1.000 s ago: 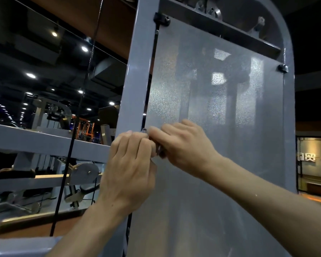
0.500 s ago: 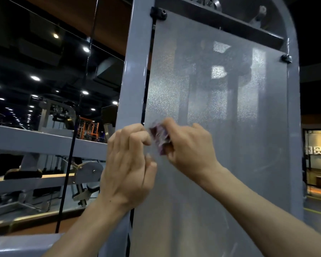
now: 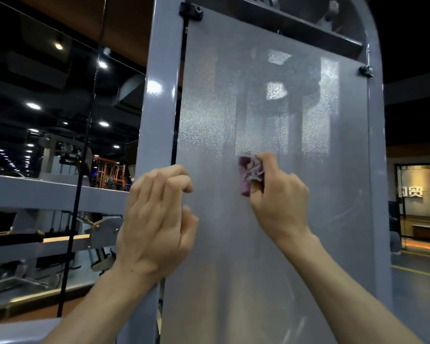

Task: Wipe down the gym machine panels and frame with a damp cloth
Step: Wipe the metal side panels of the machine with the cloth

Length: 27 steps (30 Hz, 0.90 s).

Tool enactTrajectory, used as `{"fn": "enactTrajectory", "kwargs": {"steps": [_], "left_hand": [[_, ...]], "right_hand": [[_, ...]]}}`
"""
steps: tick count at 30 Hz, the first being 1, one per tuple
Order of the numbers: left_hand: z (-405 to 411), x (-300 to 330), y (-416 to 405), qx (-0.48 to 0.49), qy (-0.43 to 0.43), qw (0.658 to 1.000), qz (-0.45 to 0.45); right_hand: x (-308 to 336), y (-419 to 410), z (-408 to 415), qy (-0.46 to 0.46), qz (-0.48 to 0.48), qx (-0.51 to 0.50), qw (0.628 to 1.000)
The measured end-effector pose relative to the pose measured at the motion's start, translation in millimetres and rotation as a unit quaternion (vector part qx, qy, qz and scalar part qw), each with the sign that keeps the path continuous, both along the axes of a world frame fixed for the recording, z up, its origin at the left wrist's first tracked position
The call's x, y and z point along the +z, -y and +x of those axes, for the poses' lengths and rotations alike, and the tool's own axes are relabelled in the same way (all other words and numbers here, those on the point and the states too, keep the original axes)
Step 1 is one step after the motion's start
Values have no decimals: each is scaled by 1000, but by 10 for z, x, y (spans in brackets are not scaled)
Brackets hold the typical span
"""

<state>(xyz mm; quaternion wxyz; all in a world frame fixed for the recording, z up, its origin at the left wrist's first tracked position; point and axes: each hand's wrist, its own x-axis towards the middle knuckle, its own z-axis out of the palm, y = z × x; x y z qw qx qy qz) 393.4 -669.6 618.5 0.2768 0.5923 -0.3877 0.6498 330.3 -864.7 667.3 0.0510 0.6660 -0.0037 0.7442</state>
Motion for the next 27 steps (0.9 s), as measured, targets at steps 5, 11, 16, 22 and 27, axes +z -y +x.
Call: {"fn": "enactTrajectory", "kwargs": {"steps": [5, 11, 16, 22, 27], "left_hand": [[-8, 2, 9, 54, 3, 998, 16], [4, 7, 24, 86, 17, 996, 33], [52, -7, 49, 137, 38, 988, 64], [59, -11, 80, 178, 58, 979, 79], [83, -19, 98, 201, 67, 974, 79]], "right_hand": [[-222, -283, 156, -43, -100, 11, 994], [-117, 416, -74, -30, -21, -23, 999], [-154, 473, -110, -40, -6, -6, 999], [-133, 823, -195, -54, -42, -62, 996], [-116, 1234, -337, -40, 79, -50, 995]]}}
